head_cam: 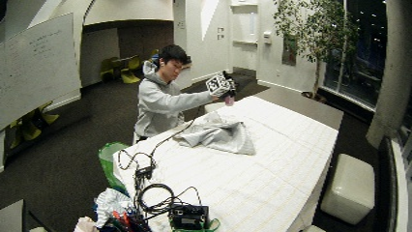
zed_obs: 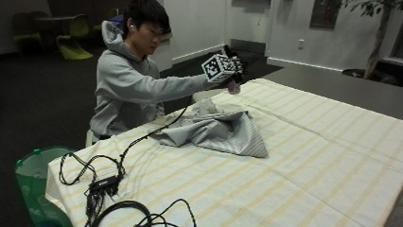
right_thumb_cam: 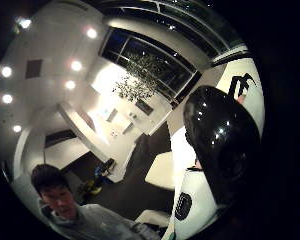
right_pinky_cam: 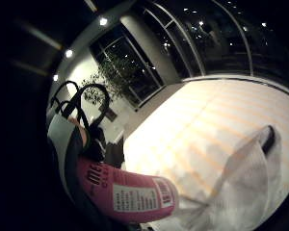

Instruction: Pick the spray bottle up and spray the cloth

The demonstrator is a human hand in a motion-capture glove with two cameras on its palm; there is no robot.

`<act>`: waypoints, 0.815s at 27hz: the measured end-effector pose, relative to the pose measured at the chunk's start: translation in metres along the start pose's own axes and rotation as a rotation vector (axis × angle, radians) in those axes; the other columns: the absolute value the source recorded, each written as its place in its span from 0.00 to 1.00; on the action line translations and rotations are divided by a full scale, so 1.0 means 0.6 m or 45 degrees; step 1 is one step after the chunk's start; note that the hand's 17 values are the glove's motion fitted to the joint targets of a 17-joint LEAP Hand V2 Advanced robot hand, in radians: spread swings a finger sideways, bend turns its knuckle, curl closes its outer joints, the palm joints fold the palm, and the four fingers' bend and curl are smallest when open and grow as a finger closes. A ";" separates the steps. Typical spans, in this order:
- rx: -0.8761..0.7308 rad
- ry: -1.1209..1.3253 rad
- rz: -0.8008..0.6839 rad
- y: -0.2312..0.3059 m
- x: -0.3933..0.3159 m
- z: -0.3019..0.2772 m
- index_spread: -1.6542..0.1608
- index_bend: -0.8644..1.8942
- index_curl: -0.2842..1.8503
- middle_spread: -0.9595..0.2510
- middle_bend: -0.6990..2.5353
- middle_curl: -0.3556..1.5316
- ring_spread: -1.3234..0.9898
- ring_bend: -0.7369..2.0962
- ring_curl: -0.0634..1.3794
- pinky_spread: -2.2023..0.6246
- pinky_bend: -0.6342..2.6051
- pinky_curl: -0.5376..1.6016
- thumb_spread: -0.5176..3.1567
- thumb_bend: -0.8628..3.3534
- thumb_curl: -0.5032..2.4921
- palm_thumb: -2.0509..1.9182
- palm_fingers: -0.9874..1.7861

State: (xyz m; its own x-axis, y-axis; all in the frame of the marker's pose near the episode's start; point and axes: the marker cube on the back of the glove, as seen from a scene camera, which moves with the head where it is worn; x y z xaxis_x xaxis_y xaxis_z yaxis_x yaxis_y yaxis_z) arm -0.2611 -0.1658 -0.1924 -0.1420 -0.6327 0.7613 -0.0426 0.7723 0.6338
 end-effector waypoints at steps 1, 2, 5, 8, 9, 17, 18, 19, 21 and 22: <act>0.015 -0.016 0.004 0.001 0.009 0.009 0.84 0.49 0.40 0.75 0.40 0.45 0.53 0.50 0.37 0.72 0.32 0.45 0.21 0.20 0.43 0.75 0.85; 0.027 -0.033 0.008 0.002 0.017 0.018 0.84 0.49 0.40 0.75 0.40 0.45 0.53 0.50 0.37 0.72 0.32 0.45 0.21 0.20 0.43 0.75 0.85; 0.048 -0.073 0.020 0.004 0.033 0.035 0.84 0.49 0.40 0.75 0.40 0.45 0.53 0.50 0.37 0.72 0.32 0.45 0.21 0.20 0.43 0.75 0.85; 0.059 -0.093 0.032 0.005 0.048 0.045 0.84 0.49 0.40 0.75 0.40 0.46 0.53 0.50 0.37 0.72 0.32 0.45 0.21 0.20 0.43 0.75 0.85; 0.061 -0.098 0.035 0.005 0.053 0.048 0.84 0.49 0.40 0.75 0.40 0.46 0.53 0.50 0.37 0.72 0.32 0.45 0.21 0.20 0.43 0.75 0.85; 0.071 -0.110 0.072 0.015 0.096 0.070 0.84 0.49 0.40 0.75 0.40 0.46 0.53 0.50 0.37 0.72 0.32 0.45 0.21 0.20 0.43 0.75 0.85; 0.074 -0.107 0.078 0.017 0.102 0.073 0.84 0.49 0.40 0.75 0.40 0.45 0.53 0.50 0.37 0.72 0.32 0.45 0.21 0.20 0.43 0.75 0.85; 0.076 -0.104 0.083 0.019 0.109 0.077 0.84 0.49 0.40 0.75 0.40 0.45 0.53 0.50 0.37 0.72 0.32 0.45 0.21 0.20 0.43 0.75 0.85; 0.067 -0.094 0.090 0.024 0.122 0.084 0.84 0.49 0.40 0.75 0.40 0.45 0.53 0.50 0.37 0.72 0.32 0.45 0.21 0.20 0.43 0.75 0.85; 0.056 -0.087 0.092 0.028 0.128 0.089 0.84 0.49 0.40 0.75 0.40 0.45 0.53 0.50 0.37 0.72 0.32 0.45 0.21 0.20 0.43 0.75 0.85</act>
State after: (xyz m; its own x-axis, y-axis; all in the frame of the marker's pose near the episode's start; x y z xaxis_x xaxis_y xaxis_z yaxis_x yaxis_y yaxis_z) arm -0.3254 -0.1985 -0.1306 -0.2136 -0.5710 0.7927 -0.0731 0.8185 0.5699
